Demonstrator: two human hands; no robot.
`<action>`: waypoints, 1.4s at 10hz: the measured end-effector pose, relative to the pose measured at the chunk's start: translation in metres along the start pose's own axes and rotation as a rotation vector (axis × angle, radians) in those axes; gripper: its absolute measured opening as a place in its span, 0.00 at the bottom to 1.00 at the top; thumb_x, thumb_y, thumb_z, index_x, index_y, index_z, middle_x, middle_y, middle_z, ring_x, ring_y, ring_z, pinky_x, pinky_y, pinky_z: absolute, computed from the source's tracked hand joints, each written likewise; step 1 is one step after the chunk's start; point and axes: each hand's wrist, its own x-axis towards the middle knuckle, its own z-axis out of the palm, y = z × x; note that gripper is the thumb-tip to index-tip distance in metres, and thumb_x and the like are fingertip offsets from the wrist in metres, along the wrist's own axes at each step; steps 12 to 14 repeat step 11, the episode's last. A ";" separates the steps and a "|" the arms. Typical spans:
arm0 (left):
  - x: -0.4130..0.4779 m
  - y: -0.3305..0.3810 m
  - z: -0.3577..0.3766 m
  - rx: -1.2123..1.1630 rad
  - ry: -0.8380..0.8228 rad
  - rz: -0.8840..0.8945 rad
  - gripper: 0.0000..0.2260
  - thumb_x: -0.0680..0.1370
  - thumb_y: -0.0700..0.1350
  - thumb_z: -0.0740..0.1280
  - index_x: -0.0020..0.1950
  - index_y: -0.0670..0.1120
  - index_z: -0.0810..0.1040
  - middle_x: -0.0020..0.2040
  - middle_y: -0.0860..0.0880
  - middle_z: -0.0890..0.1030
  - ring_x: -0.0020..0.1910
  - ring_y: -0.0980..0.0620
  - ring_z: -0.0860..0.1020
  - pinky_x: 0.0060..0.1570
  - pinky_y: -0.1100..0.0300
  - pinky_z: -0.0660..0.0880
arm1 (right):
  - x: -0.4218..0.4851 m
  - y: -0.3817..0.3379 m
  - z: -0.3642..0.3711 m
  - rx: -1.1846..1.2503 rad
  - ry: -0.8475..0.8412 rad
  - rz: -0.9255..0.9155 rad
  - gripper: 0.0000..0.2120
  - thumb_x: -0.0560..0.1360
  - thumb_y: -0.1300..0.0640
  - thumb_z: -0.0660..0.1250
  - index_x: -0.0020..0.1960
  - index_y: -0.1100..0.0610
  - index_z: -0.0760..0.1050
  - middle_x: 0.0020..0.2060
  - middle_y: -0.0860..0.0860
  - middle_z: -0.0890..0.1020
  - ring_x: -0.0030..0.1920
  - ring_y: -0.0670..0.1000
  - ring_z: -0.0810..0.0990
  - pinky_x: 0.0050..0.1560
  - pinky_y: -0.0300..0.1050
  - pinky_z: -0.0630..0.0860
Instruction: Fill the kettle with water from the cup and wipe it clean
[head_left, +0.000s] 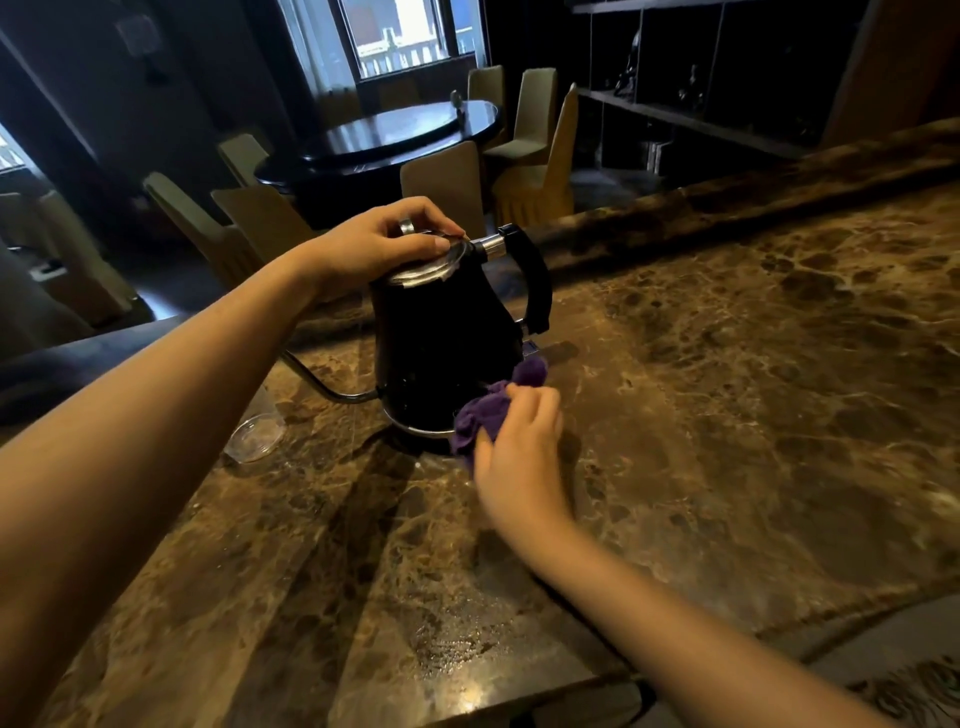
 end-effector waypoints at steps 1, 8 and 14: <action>0.000 -0.001 0.000 -0.015 0.008 -0.002 0.07 0.76 0.43 0.64 0.51 0.53 0.75 0.55 0.51 0.78 0.52 0.54 0.77 0.51 0.63 0.74 | -0.019 -0.016 0.014 -0.048 0.005 0.017 0.20 0.74 0.60 0.64 0.62 0.60 0.62 0.60 0.58 0.65 0.59 0.58 0.66 0.61 0.50 0.69; 0.003 0.018 -0.004 0.188 -0.080 0.006 0.13 0.75 0.50 0.65 0.59 0.58 0.74 0.62 0.55 0.68 0.58 0.62 0.68 0.51 0.68 0.68 | -0.018 0.005 -0.026 -0.119 -0.427 -0.428 0.22 0.69 0.68 0.65 0.62 0.58 0.71 0.62 0.53 0.70 0.63 0.55 0.66 0.63 0.50 0.69; -0.107 0.017 0.016 0.247 0.447 0.176 0.12 0.76 0.45 0.64 0.59 0.50 0.74 0.54 0.54 0.74 0.57 0.54 0.73 0.56 0.60 0.71 | -0.005 0.044 -0.113 -0.300 -0.131 -0.227 0.21 0.69 0.65 0.69 0.62 0.58 0.73 0.61 0.53 0.72 0.64 0.54 0.68 0.63 0.45 0.66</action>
